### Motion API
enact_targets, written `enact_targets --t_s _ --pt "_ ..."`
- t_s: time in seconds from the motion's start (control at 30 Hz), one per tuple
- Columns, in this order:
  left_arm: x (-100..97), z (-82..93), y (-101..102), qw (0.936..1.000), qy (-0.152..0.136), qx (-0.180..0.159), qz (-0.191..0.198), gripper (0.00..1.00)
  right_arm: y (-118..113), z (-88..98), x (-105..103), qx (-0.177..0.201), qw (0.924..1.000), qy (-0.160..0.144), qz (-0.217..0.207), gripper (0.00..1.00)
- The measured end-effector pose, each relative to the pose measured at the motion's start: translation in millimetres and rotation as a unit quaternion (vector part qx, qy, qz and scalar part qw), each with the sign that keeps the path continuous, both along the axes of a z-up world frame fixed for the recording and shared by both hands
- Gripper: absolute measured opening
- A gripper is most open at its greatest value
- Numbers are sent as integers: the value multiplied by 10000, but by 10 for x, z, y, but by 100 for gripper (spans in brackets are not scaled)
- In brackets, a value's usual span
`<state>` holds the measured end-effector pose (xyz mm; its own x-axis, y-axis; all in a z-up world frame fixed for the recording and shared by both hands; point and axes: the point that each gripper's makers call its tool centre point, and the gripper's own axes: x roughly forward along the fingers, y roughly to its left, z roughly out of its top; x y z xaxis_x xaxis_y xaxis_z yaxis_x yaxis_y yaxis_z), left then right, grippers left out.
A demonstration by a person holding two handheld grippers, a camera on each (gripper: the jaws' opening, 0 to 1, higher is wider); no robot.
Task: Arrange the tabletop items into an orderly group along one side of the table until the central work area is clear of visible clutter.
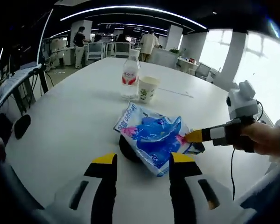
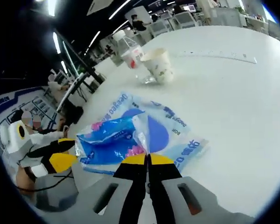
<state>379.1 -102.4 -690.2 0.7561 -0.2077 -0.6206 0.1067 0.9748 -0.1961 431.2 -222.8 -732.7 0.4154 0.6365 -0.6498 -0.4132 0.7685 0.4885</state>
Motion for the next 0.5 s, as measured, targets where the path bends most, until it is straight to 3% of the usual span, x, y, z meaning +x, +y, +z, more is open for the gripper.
enact_targets --t_s 0.03,0.07,0.1,0.17,0.2,0.3,0.5 --pt "-4 -34 -51 9996 139 -240 6 38 -3 4 -3 -7 10000 6 -8 0" --pt "3 -52 -79 9995 191 -262 -56 33 -5 4 -5 -16 10000 6 -7 0" --pt "-11 -99 -95 9992 341 -106 -198 27 -4 6 -10 -16 10000 12 -1 0" --pt "9 -135 -104 9975 344 335 -520 9 -2 10 -22 2 10000 37 7 0" --pt "21 -140 -126 9970 336 380 -592 6 9 17 -33 52 10000 76 -7 0" --pt "33 -99 -151 9971 263 413 -580 1 -30 31 -48 48 9999 87 -42 0" --pt "33 -6 -136 9947 46 696 -761 0 -69 150 -99 723 9951 494 -459 0"
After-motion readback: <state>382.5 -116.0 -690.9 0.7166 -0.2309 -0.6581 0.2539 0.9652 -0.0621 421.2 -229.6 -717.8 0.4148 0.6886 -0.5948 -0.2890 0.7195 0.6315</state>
